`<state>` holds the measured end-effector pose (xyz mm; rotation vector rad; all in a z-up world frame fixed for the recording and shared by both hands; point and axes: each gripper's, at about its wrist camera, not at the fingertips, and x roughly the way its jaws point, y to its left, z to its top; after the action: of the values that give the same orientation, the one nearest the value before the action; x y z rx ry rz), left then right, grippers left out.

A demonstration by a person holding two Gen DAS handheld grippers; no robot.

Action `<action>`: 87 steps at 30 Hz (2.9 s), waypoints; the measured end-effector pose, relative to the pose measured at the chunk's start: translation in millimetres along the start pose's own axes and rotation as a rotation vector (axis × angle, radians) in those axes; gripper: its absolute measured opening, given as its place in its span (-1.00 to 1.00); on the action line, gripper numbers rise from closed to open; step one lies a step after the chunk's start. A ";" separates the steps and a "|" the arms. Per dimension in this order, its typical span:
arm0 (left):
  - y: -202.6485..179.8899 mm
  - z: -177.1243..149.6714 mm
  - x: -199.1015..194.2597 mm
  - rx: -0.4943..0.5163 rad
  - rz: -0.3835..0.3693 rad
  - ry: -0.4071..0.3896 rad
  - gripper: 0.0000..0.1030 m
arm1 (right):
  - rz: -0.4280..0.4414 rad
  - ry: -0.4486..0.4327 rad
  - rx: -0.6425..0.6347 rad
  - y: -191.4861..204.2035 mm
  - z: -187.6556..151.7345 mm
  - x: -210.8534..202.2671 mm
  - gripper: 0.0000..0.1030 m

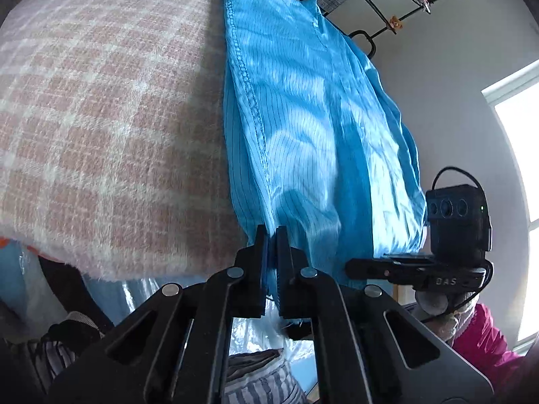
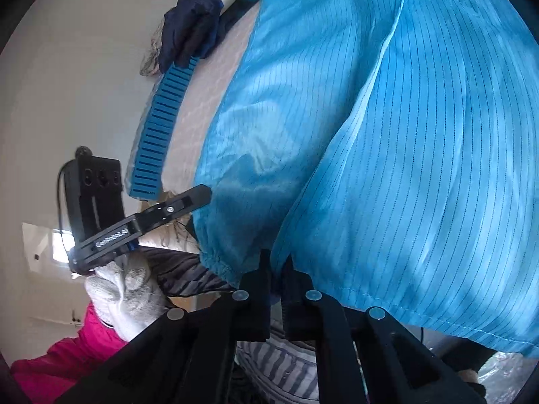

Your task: Fold large clothes

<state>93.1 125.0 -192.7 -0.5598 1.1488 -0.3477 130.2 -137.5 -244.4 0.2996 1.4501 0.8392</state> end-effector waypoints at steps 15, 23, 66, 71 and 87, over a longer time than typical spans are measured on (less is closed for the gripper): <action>23.0 1.9 -0.2 -0.132 -0.059 -0.050 0.09 | -0.250 -0.192 -0.237 42.8 -5.4 -61.7 -0.57; 9.1 1.9 12.5 -0.100 -0.058 -0.026 -0.93 | -0.269 -0.099 -0.237 29.7 14.1 -22.5 -0.57; -59.8 7.7 -6.7 0.150 -0.022 -0.185 -0.98 | -0.497 -0.119 -0.241 93.0 215.1 56.5 -1.00; -90.5 7.5 -7.8 0.232 -0.011 -0.199 -0.98 | -0.354 -0.215 -0.166 78.7 212.1 11.5 -1.00; -195.5 -11.2 67.3 0.530 0.006 -0.039 -0.98 | -0.140 -0.442 0.241 -85.4 161.7 -107.3 -1.00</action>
<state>112.7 -72.3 -133.2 -0.0965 0.9684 -0.6088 320.2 -218.5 -196.5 0.5240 1.1385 0.4470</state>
